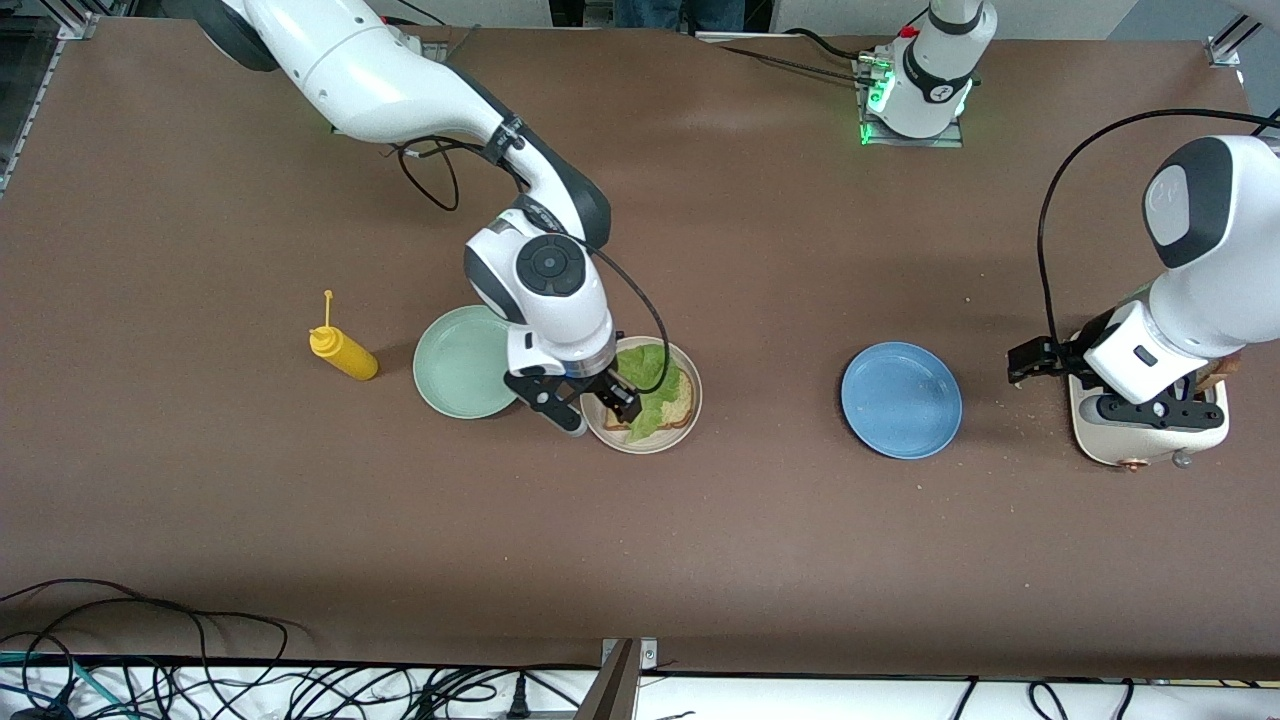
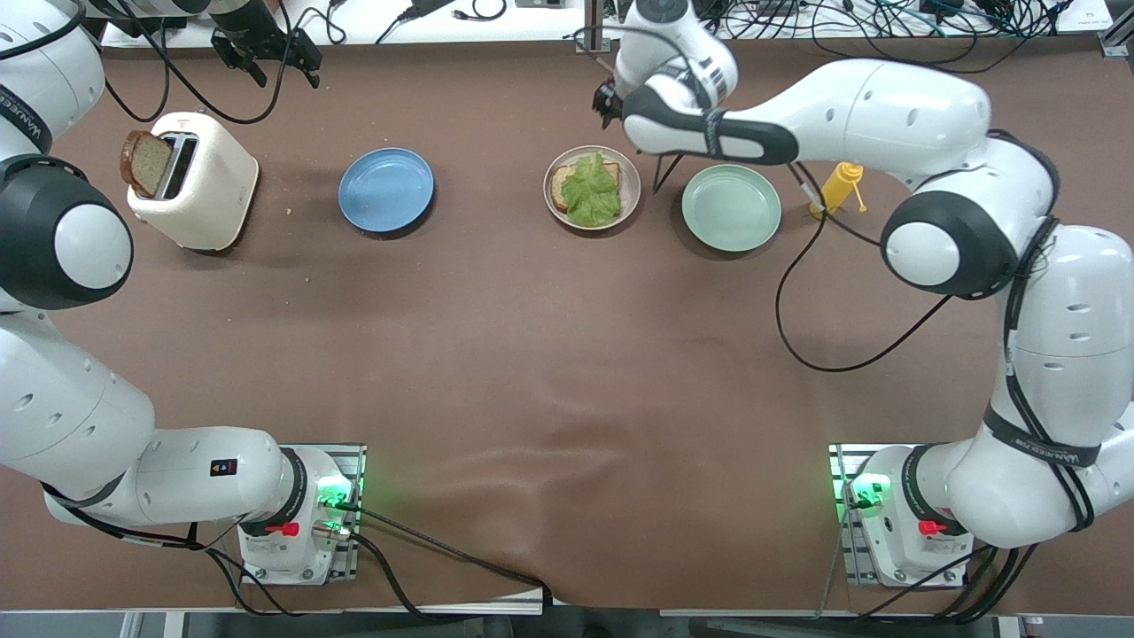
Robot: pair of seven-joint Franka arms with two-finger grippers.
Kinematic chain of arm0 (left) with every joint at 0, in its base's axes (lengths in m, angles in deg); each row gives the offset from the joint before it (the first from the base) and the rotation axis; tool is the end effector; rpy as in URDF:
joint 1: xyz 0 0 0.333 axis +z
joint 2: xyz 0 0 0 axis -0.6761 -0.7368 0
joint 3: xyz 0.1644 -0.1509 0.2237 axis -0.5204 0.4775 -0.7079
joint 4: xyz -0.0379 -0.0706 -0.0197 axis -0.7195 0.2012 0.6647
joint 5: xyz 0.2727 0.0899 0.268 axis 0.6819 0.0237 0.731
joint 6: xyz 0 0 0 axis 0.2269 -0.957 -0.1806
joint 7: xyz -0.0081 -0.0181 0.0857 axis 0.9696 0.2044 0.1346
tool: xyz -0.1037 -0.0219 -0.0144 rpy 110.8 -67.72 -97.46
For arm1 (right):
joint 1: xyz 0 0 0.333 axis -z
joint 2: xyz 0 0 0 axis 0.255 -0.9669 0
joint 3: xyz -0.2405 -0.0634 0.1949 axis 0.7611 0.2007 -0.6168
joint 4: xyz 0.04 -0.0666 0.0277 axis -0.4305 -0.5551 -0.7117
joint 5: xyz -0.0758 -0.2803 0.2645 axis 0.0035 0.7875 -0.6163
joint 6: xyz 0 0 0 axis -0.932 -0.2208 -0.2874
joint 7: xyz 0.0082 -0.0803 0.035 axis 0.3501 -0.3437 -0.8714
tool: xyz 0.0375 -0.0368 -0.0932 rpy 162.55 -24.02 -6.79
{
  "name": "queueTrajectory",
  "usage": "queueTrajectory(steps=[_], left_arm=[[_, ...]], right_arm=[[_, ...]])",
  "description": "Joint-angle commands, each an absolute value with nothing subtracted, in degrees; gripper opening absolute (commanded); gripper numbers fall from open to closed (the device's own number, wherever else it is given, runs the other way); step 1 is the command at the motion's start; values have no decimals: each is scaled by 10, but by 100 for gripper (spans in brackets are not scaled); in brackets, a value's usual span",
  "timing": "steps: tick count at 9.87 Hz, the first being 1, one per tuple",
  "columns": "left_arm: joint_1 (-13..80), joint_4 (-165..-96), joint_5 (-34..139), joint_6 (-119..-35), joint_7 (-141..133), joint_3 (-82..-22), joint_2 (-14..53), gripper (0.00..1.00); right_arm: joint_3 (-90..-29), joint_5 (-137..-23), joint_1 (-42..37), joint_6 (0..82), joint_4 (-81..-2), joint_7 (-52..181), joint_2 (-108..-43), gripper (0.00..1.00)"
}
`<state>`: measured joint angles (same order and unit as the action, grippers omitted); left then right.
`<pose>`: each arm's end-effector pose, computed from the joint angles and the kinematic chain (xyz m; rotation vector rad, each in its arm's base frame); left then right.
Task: Make sandwich on beige plate with both arms
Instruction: 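Release the lettuce on the bread and raise the right gripper, then move the right gripper down to the yellow mustard bottle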
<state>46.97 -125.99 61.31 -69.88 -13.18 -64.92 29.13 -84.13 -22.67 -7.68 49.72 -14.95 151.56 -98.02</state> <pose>0.6388 -0.0051 0.4443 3.1100 -0.0903 -0.0303 0.6204 0.4439 0.3077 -2.8910 0.9433 -0.2090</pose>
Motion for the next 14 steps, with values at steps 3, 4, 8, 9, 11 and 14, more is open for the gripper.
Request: queueTrajectory(steps=[3,4,8,9,11,14], left_arm=[[472,-1261,634,-698,-131,-646,293,100],[471,-1261,634,-698,-130,-646,293,100],[471,-1261,634,-698,-129,-646,293,100],[471,-1261,634,-698,-129,-646,293,100],[471,-1261,634,-698,-129,-646,293,100],[471,-1261,634,-698,-129,-646,293,100]], right_arm=[[-843,-221,-17,431,-270,1435,-853,100],[-843,-224,0,433,-315,1413,-818,100],[-843,-227,76,479,-512,1297,-680,100],[-841,-230,93,488,-552,1264,-652,100],[-813,-253,110,501,-606,1171,-602,100],[-748,-315,110,522,-675,1021,-533,100]])
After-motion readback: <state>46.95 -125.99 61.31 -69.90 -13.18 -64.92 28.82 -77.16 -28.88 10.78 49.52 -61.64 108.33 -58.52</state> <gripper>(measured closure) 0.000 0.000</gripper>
